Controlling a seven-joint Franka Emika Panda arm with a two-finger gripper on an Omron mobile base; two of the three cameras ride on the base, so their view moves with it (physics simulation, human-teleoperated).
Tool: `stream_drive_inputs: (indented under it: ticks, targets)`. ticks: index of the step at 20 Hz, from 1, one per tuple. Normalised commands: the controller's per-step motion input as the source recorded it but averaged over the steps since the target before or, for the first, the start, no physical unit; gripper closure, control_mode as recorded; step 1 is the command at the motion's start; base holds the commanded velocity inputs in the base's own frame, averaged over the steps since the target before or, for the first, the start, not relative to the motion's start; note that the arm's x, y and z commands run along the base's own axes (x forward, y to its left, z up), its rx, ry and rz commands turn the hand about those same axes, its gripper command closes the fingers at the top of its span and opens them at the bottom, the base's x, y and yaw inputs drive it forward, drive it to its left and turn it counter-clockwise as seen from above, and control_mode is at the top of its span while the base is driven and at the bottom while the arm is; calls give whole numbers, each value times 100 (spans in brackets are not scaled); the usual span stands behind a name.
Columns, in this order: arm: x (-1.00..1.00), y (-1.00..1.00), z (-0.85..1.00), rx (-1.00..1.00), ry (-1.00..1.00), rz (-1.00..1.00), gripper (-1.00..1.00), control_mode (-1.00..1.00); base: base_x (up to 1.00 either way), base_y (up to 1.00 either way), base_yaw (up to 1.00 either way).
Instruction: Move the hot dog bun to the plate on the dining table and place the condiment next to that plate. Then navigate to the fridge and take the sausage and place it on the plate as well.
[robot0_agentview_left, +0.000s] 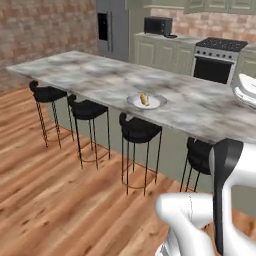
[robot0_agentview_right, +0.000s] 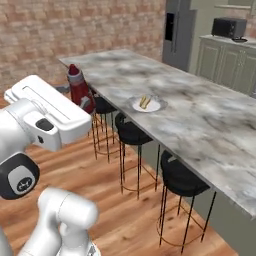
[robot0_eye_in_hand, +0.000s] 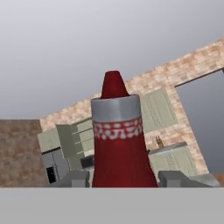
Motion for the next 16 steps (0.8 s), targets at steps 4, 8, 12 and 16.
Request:
stream_drive_inputs:
  ticks: [4, 8, 12, 16]
  targets:
    - [0, 0, 0, 0, 0, 0, 100, 100, 98, 94, -45]
    - [0, 0, 0, 0, 0, 0, 100, 100, 95, 95, -45]
    - [0, 0, 0, 0, 0, 0, 100, 100, 91, 91, -45]
    - [0, 0, 0, 0, 0, 0, 100, 100, 93, 79, -43]
